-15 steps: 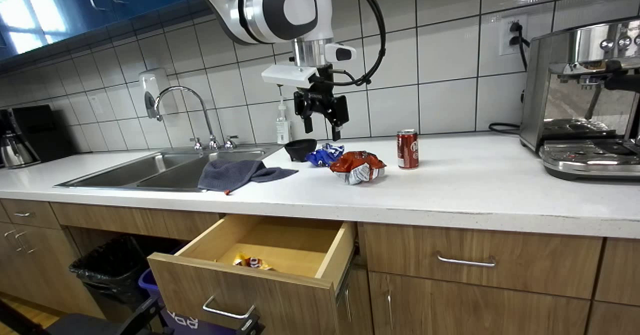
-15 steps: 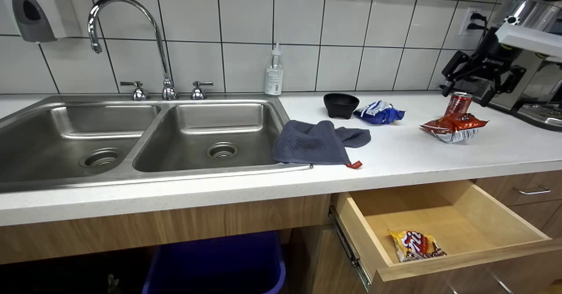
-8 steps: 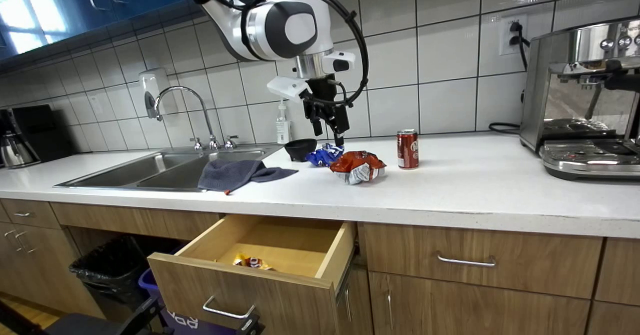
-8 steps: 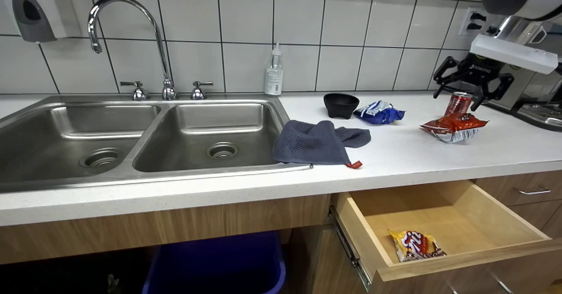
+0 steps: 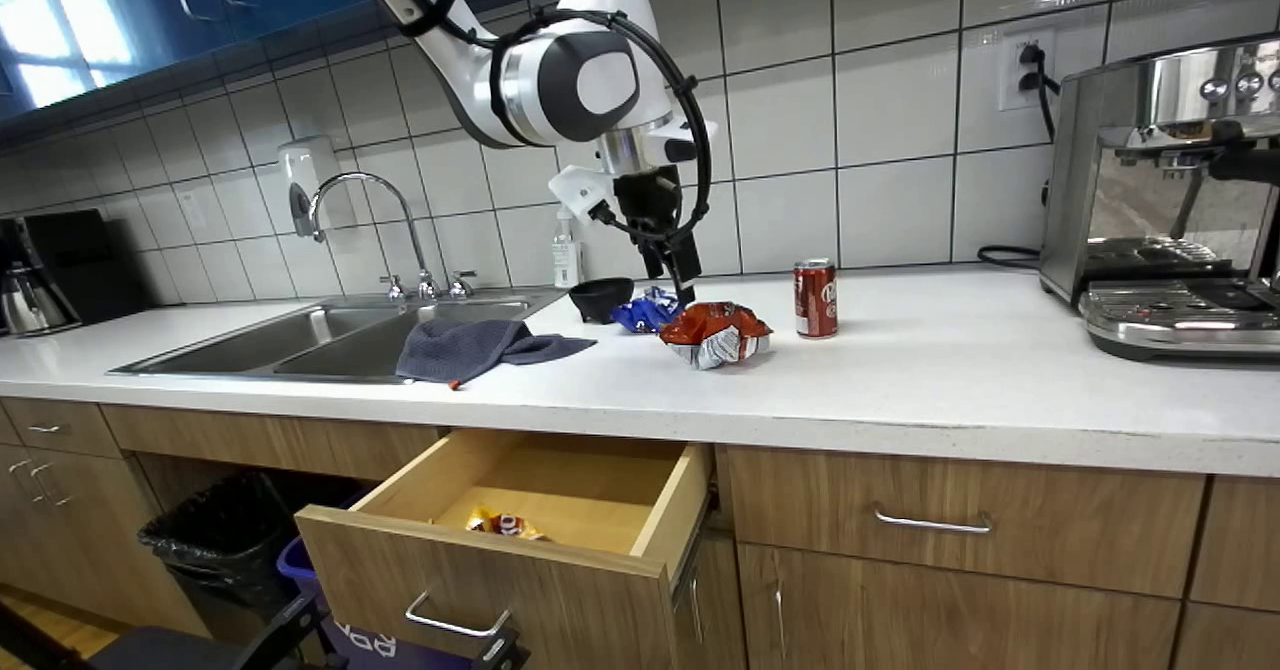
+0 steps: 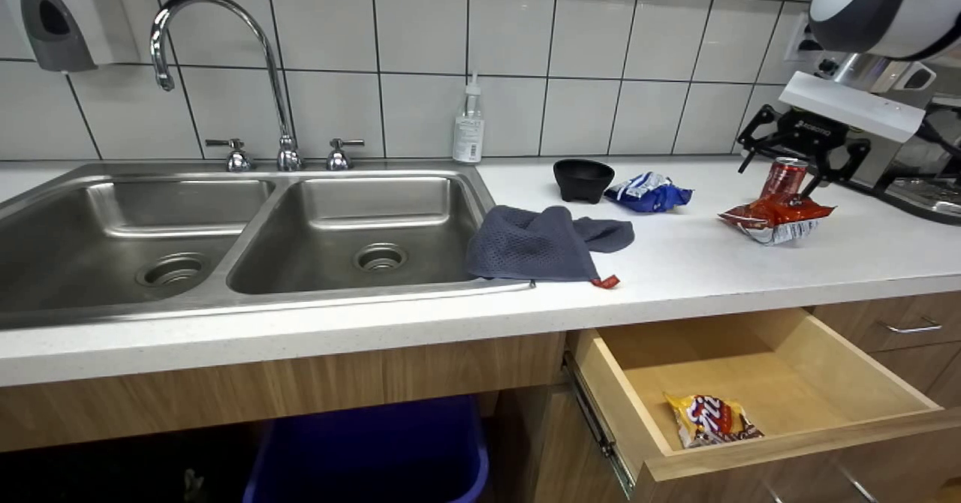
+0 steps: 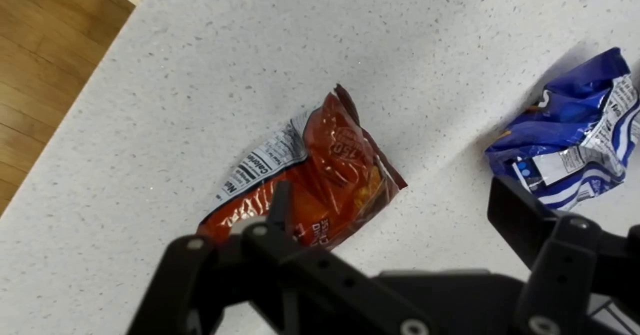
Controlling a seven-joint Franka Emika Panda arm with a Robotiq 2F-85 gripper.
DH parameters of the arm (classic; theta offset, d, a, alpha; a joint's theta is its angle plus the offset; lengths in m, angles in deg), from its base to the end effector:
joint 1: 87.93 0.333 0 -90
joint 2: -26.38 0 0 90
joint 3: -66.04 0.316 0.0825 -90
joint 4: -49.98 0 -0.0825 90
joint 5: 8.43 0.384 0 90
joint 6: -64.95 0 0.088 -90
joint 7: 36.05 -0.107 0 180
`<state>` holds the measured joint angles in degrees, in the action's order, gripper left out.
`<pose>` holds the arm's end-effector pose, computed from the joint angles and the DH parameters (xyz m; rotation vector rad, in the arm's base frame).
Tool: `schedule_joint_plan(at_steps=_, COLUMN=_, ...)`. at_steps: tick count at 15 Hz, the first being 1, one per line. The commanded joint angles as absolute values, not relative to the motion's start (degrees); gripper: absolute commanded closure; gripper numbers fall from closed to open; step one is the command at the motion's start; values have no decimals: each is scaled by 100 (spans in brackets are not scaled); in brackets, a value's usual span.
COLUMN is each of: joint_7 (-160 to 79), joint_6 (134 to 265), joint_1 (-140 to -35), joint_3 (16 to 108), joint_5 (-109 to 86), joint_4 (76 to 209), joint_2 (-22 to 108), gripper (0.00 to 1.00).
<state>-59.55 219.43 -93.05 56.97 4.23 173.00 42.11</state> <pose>0.5742 -0.1505 0.3031 -2.7538 1.2168 -0.4129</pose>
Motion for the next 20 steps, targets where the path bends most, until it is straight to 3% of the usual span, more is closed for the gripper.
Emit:
schedule_joint_plan(at_steps=1, joint_7=-6473, joint_6=22037, joint_1=-9217, joint_3=5504, joint_5=282, joint_4=17202, joint_2=4308, gripper=0)
schedule_joint_plan(at_steps=20, joint_7=-7337, joint_6=21964, joint_1=-9087, joint_3=5106, joint_5=125, joint_4=16818, joint_2=4753, gripper=0)
